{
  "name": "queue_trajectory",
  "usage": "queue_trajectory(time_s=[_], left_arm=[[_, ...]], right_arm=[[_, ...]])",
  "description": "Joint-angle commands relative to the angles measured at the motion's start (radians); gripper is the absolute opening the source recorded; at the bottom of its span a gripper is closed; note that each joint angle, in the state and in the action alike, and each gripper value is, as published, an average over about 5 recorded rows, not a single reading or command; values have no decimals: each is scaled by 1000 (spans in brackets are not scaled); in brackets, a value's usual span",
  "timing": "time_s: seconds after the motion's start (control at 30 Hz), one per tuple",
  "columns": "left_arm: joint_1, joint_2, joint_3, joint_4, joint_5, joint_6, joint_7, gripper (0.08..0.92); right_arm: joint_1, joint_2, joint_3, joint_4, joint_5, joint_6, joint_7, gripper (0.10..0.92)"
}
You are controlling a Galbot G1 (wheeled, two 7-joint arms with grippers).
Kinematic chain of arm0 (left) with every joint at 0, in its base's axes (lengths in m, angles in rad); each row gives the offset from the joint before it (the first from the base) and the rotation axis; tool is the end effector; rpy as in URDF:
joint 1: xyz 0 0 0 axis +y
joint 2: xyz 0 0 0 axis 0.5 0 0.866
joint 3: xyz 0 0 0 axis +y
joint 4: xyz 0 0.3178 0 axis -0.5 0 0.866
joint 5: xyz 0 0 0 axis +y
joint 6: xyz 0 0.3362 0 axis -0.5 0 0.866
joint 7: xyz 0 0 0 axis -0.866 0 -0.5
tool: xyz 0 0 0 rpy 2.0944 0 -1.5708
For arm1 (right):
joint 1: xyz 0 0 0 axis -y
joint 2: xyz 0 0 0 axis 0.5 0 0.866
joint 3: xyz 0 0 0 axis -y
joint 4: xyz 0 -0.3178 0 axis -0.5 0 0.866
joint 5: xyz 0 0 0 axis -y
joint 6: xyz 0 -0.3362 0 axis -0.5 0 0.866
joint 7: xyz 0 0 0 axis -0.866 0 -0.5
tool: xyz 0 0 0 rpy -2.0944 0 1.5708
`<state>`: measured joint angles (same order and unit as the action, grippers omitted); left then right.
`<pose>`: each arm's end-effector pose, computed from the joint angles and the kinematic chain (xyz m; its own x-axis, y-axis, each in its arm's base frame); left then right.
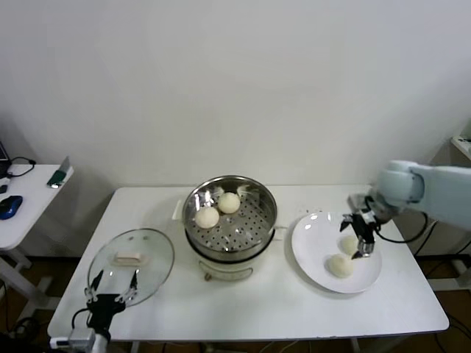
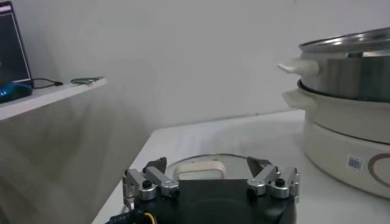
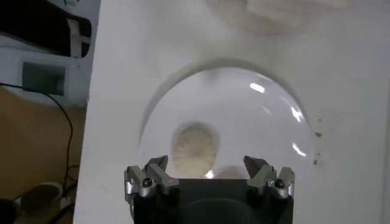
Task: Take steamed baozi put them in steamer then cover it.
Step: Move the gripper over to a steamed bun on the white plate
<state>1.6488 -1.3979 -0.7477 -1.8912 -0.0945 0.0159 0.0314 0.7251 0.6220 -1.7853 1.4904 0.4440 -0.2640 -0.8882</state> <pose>0.1452 0.1063 -0.3381 -0.9579 -0.1250 0.2586 -0.0833 0.9825 0.1667 0.4394 -0.1358 -0.1404 -0.0738 -0.0754 0.9944 -0.9937 -0.0788 -0.0797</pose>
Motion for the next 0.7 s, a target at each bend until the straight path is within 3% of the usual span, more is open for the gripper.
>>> queue_trajectory(time_s=[0.03,0.7], left_arm=[[-2,0,-3,10,9,-3,0,823],[-12,6,-4,29,8,-5,0,823]], right_arm=[[-262,-28,168,-68,-99,-19,25,823],[-374,50,261,-161,-134,-47,64,823]])
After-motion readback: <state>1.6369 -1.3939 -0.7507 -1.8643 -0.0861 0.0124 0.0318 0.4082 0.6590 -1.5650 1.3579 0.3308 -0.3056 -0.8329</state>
